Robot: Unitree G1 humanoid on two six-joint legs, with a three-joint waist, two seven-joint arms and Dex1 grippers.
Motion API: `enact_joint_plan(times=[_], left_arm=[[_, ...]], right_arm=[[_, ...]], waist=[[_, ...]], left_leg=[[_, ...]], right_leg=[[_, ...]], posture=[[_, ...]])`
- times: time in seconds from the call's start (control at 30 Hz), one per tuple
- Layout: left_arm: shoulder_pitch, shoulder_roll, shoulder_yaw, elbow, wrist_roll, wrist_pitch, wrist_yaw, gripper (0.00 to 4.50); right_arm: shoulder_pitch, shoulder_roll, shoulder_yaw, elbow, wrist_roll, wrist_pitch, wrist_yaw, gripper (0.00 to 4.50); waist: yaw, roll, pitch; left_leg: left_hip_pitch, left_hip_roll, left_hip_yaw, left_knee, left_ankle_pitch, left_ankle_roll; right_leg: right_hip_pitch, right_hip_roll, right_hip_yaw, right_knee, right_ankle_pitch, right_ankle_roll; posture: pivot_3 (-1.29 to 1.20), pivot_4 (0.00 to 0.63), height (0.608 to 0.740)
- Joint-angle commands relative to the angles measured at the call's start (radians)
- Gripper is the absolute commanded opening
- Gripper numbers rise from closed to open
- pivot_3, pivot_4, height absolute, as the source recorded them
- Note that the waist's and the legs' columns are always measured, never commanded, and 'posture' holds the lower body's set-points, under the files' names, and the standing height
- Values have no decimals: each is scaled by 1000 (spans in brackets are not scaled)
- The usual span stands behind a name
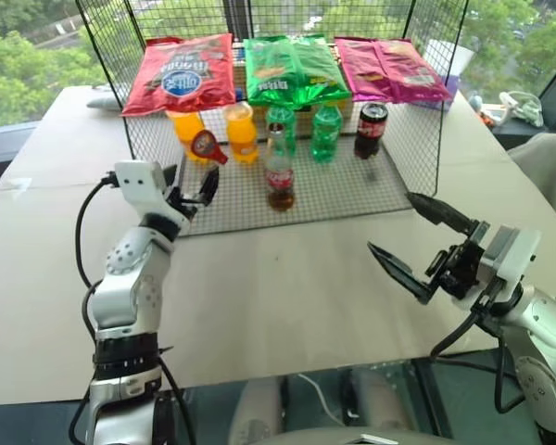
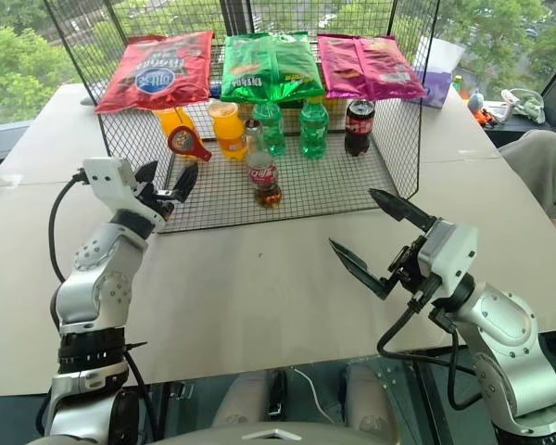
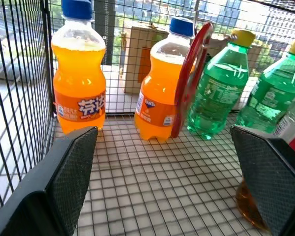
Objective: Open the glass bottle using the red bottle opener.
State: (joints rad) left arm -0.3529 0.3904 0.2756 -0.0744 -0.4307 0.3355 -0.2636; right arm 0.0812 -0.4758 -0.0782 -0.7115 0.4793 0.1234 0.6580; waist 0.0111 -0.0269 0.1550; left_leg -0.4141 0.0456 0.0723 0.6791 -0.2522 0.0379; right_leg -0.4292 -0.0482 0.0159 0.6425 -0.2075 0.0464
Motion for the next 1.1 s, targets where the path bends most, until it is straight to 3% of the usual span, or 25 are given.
enact_joint_plan(times=[0.03, 0.1, 0.23, 0.4, 0.43, 1.03, 1.1], left_arm=[[-47, 1, -14, 21, 38, -28, 3, 4454], [-75, 3, -24, 61, 57, -51, -12, 4454], [-119, 3, -31, 123, 75, -87, -45, 2750], [-138, 2, -32, 154, 71, -105, -80, 253], [-138, 3, -32, 156, 70, -108, -86, 21], [-78, 9, -6, 79, 8, -111, -167, 21], [-77, 9, -2, 81, 11, -105, -157, 870]], right_arm=[[5, -4, -12, -38, -4, -20, -11, 4380], [7, -3, -10, -44, -8, -15, -20, 4380], [9, -6, -10, -56, -11, -1, -36, 4500], [16, -11, -8, -71, -16, 14, -56, 4500], [15, -13, -7, -72, -17, 18, -59, 4500], [-8, -29, -3, -58, -9, 43, -55, 4500], [-10, -32, -5, -59, -5, 47, -55, 4500]], waist=[[1, 0, 0], [1, 0, 0], [1, 0, 0], [1, 0, 0], [1, 0, 0], [1, 0, 0], [1, 0, 0]], left_leg=[[0, 0, 0, 0, 0, 0], [0, 0, 0, 0, 0, 0], [0, 0, 0, 0, 0, 0], [0, 0, 0, 0, 0, 0], [0, 0, 0, 0, 0, 0], [0, 0, 0, 0, 0, 0], [0, 0, 0, 0, 0, 0]], right_leg=[[0, 0, 0, 0, 0, 0], [0, 0, 0, 0, 0, 0], [0, 0, 0, 0, 0, 0], [0, 0, 0, 0, 1, 2], [0, 0, 0, 0, 1, 2], [0, 0, 0, 0, 1, 2], [0, 0, 0, 0, 1, 2]], posture=[[0, 150, 740], [0, 150, 740], [0, 150, 740], [0, 150, 740], [0, 150, 740], [0, 150, 740], [0, 150, 740]])
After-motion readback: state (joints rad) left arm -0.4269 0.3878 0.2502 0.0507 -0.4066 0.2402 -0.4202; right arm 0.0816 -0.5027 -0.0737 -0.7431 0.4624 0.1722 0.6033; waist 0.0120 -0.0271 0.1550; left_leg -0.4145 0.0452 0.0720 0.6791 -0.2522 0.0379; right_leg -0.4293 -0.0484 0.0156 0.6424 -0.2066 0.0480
